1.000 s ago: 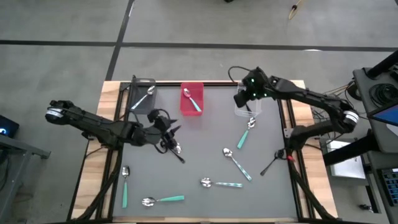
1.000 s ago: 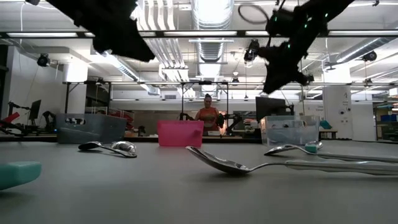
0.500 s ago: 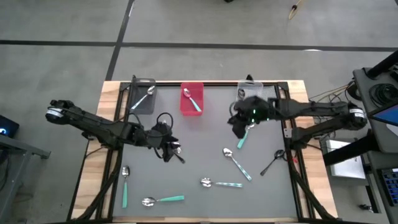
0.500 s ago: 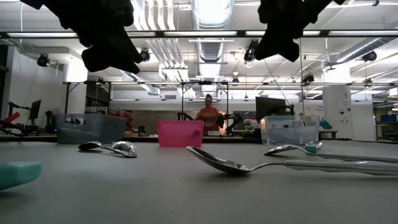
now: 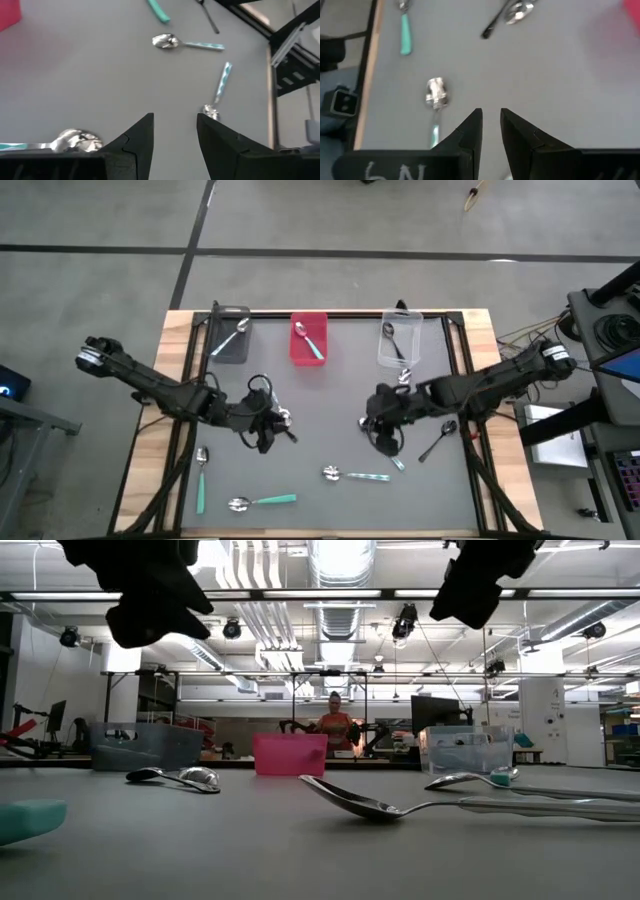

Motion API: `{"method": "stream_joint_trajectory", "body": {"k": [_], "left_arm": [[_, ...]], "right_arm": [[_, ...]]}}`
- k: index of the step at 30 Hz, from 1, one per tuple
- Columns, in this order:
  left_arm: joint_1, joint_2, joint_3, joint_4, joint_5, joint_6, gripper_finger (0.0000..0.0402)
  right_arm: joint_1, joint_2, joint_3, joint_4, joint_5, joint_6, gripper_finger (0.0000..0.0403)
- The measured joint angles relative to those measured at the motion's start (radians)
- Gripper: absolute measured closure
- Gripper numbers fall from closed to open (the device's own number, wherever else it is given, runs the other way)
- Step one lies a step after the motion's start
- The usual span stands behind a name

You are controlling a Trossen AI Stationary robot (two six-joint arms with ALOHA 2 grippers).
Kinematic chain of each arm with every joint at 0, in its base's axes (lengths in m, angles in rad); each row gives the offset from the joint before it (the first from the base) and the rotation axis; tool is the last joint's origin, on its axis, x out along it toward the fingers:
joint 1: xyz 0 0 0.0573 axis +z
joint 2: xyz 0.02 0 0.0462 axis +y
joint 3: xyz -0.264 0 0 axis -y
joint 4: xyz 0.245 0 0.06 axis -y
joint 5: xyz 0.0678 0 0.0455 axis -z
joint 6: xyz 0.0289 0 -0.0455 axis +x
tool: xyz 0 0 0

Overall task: Sort silverware by color (type)
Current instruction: Put the blue patterned spoon into the black bin

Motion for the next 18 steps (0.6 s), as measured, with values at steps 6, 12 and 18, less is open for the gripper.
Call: {"method": "stream_joint_trajectory", "body": {"k": [6,12,18], "left_arm": [[-0.053,0.001,0.0,0.039,-0.038,-0.022,0.0271],[-0.095,0.001,0.0,0.052,-0.031,-0.061,0.0271],[-0.122,0.001,0.0,-0.019,0.06,-0.084,0.0271]], "right_arm": [[0.067,0.074,0.0,0.057,0.001,0.043,0.0342],[0.1,0.15,0.0,0.099,0.001,0.049,0.0342],[0.1,0.217,0.022,0.109,0.002,0.019,0.0342]]}}
